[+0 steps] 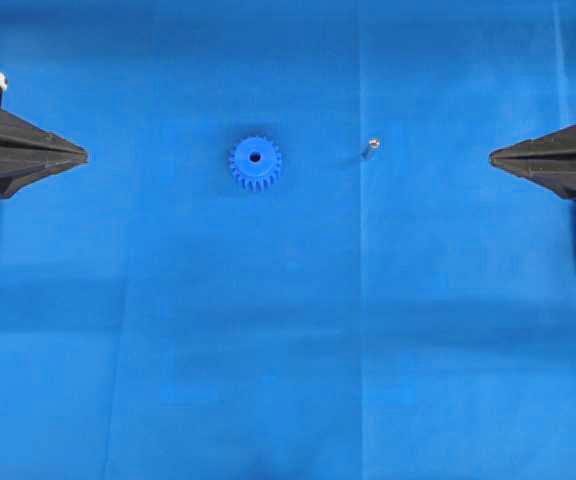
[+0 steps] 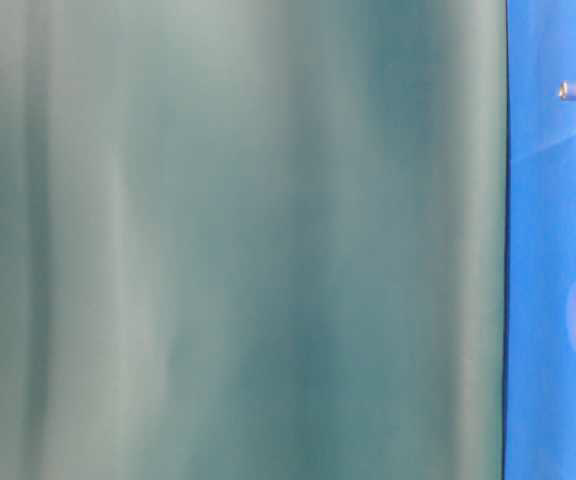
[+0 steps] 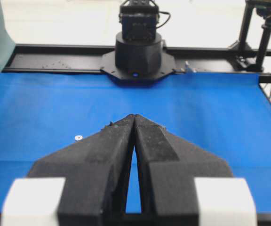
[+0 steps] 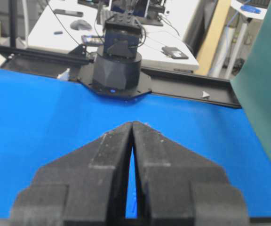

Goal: Insert the shaft placed at a random location into the center hole of the small gear at another random location.
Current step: 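Move the right gripper open over the upright silver shaft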

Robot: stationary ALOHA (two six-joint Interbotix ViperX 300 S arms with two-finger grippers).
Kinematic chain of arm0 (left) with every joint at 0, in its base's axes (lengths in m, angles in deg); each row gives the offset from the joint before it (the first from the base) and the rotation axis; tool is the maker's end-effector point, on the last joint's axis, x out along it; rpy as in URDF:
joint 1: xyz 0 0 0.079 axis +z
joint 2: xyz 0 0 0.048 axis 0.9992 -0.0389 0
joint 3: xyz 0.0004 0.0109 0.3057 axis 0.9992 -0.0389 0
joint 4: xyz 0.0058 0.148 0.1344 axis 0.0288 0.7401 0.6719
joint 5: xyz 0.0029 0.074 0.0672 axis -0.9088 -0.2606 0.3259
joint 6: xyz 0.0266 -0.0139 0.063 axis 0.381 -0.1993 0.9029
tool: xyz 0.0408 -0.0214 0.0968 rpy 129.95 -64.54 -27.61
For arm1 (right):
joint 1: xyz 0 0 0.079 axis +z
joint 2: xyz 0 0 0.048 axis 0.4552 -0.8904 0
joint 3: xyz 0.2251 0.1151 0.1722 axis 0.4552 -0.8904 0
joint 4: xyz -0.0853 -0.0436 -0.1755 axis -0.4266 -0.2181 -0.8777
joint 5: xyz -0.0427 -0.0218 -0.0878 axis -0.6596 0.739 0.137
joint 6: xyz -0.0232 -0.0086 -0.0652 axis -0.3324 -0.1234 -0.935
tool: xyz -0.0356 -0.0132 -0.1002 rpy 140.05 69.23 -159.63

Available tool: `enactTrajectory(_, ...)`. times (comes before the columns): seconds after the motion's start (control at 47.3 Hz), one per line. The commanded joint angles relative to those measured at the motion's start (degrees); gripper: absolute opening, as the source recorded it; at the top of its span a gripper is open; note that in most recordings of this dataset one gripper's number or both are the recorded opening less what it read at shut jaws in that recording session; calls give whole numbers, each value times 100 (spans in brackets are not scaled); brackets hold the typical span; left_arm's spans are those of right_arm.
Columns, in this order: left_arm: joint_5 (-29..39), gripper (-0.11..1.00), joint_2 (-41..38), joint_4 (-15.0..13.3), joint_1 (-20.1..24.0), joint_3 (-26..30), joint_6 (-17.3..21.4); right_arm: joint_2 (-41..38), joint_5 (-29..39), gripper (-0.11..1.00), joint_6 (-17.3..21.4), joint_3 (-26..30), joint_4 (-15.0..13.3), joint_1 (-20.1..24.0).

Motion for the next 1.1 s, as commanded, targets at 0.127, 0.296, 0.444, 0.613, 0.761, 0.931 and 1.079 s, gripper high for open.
enactTrajectory(0.127, 149, 0, 79, 26, -53, 97, -44, -62, 193, -4, -26, 185, -18, -53)
enactTrajectory(0.296, 176, 0, 185, 26, -53, 97, -35, -193, 255, -4, -26, 167, -9, -272)
enactTrajectory(0.444, 229, 0, 202, 26, -53, 88, -18, -571, 53, -4, 35, 97, 53, -598)
enactTrajectory(0.613, 229, 0, 202, 26, -53, 79, -18, -1222, -334, 1, 35, 44, 185, -905)
enactTrajectory(0.761, 281, 0, 202, 26, -53, 79, -26, -2083, -870, 29, 35, 26, 299, -1020)
enactTrajectory(0.931, 290, 0, 202, 26, -53, 79, -35, -3094, -1441, 79, 35, 44, 483, -1099)
enactTrajectory(1.079, 281, 0, 193, 26, -53, 53, -44, -3964, -1934, 73, 44, 132, 809, -1134)
